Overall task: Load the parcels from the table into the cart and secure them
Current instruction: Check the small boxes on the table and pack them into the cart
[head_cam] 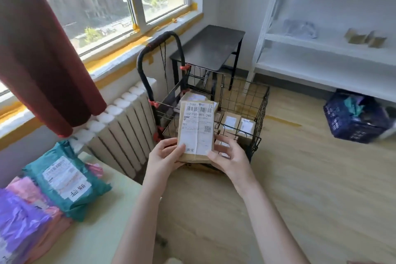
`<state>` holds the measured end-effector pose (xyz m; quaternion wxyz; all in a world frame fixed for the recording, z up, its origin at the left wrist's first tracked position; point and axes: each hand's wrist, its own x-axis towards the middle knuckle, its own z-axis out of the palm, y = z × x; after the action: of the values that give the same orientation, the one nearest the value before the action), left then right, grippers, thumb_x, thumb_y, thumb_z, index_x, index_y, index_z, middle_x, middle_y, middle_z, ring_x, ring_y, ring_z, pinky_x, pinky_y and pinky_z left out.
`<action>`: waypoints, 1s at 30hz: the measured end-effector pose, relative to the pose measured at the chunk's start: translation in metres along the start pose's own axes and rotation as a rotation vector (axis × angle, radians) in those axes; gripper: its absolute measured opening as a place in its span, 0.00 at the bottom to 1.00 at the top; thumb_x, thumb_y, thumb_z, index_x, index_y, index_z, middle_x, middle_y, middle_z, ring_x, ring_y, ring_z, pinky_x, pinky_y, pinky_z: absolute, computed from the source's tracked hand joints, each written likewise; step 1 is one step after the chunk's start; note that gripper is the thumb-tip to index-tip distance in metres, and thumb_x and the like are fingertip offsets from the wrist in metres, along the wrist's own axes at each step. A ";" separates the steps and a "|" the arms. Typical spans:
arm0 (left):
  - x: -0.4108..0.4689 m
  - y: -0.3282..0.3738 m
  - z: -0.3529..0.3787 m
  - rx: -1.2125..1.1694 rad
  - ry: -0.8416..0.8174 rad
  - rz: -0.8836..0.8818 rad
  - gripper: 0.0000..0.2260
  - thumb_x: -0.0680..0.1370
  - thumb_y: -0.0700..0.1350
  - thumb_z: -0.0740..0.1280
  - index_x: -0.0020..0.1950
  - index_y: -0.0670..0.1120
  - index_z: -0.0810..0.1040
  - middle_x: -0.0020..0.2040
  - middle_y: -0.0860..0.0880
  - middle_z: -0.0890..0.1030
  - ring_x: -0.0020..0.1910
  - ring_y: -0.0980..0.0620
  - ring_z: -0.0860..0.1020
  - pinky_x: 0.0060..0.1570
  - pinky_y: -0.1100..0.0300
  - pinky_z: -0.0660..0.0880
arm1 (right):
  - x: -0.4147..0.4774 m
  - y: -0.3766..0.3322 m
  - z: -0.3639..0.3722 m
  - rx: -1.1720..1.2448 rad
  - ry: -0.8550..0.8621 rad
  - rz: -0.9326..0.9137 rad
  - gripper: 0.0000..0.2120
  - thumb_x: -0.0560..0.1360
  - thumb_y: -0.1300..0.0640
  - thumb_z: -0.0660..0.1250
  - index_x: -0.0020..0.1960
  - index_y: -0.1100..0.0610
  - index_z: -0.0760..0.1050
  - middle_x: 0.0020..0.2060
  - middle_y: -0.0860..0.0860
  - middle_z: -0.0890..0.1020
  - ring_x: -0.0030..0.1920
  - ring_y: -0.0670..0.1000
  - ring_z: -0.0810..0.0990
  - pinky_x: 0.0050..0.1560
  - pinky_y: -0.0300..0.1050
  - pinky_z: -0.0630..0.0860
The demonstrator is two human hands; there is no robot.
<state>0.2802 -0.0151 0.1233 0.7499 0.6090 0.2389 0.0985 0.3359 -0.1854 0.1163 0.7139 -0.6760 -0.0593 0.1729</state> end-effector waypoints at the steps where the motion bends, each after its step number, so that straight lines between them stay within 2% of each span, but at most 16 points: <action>1: 0.007 -0.005 0.007 0.015 -0.023 -0.028 0.11 0.75 0.43 0.71 0.57 0.45 0.78 0.47 0.47 0.84 0.42 0.54 0.83 0.44 0.58 0.80 | 0.004 0.004 -0.007 -0.009 0.012 0.013 0.21 0.72 0.62 0.74 0.62 0.49 0.74 0.53 0.48 0.83 0.57 0.48 0.81 0.57 0.49 0.79; 3: 0.022 -0.014 0.021 0.052 -0.060 -0.071 0.12 0.76 0.43 0.70 0.58 0.44 0.77 0.48 0.46 0.84 0.43 0.54 0.83 0.46 0.57 0.80 | 0.013 0.012 -0.021 -0.026 0.055 0.040 0.22 0.71 0.63 0.74 0.61 0.48 0.74 0.53 0.51 0.82 0.57 0.51 0.80 0.56 0.47 0.79; 8: 0.069 -0.026 0.058 0.099 -0.141 -0.122 0.10 0.77 0.44 0.69 0.57 0.43 0.77 0.47 0.47 0.85 0.44 0.53 0.83 0.47 0.56 0.80 | 0.050 0.021 -0.051 -0.032 0.157 0.098 0.22 0.71 0.65 0.74 0.58 0.46 0.73 0.50 0.50 0.82 0.52 0.49 0.81 0.56 0.47 0.79; 10: 0.097 -0.027 0.074 0.104 -0.178 -0.139 0.10 0.77 0.44 0.68 0.56 0.43 0.77 0.46 0.48 0.85 0.45 0.52 0.84 0.44 0.59 0.81 | 0.074 0.022 -0.063 -0.035 0.187 0.114 0.23 0.71 0.65 0.73 0.59 0.46 0.73 0.52 0.51 0.82 0.54 0.51 0.81 0.57 0.50 0.79; 13: 0.149 -0.026 0.099 0.119 -0.211 -0.187 0.12 0.77 0.47 0.68 0.57 0.42 0.77 0.49 0.44 0.84 0.48 0.48 0.83 0.43 0.58 0.81 | 0.117 0.023 -0.079 -0.040 0.233 0.134 0.24 0.70 0.64 0.74 0.62 0.49 0.72 0.56 0.52 0.81 0.57 0.54 0.81 0.58 0.55 0.79; 16: 0.203 -0.025 0.121 0.095 -0.246 -0.230 0.11 0.77 0.47 0.69 0.56 0.42 0.78 0.49 0.42 0.84 0.47 0.45 0.83 0.43 0.55 0.82 | 0.162 0.019 -0.093 -0.058 0.261 0.144 0.24 0.71 0.65 0.73 0.61 0.48 0.71 0.55 0.52 0.80 0.58 0.54 0.80 0.58 0.53 0.78; 19: 0.254 -0.024 0.141 0.109 -0.296 -0.251 0.11 0.77 0.47 0.69 0.56 0.42 0.78 0.48 0.44 0.85 0.47 0.44 0.84 0.45 0.55 0.82 | 0.212 0.016 -0.106 -0.084 0.277 0.176 0.24 0.72 0.65 0.72 0.60 0.45 0.69 0.55 0.51 0.80 0.57 0.53 0.80 0.61 0.53 0.77; 22: 0.307 -0.027 0.158 0.187 -0.352 -0.247 0.11 0.78 0.48 0.68 0.58 0.45 0.77 0.50 0.47 0.84 0.48 0.48 0.83 0.47 0.55 0.81 | 0.266 0.024 -0.117 -0.098 0.289 0.245 0.25 0.73 0.64 0.71 0.64 0.46 0.68 0.58 0.51 0.80 0.59 0.52 0.79 0.62 0.55 0.76; 26: 0.371 -0.036 0.170 0.263 -0.443 -0.279 0.16 0.77 0.47 0.69 0.65 0.49 0.75 0.58 0.49 0.81 0.54 0.51 0.81 0.47 0.59 0.79 | 0.327 0.044 -0.125 -0.100 0.305 0.356 0.27 0.74 0.63 0.70 0.69 0.46 0.68 0.58 0.50 0.80 0.60 0.51 0.78 0.64 0.57 0.74; 30: 0.430 -0.051 0.182 0.224 -0.391 -0.376 0.12 0.76 0.42 0.71 0.58 0.51 0.78 0.57 0.48 0.81 0.54 0.50 0.81 0.45 0.61 0.78 | 0.387 0.065 -0.131 -0.066 0.318 0.448 0.28 0.76 0.64 0.68 0.72 0.50 0.66 0.58 0.52 0.80 0.60 0.51 0.79 0.63 0.56 0.75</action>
<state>0.7331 0.0034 -0.0021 0.7150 0.6403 0.2079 -0.1886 0.7277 -0.1808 -0.0162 0.6356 -0.7140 0.1989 0.2159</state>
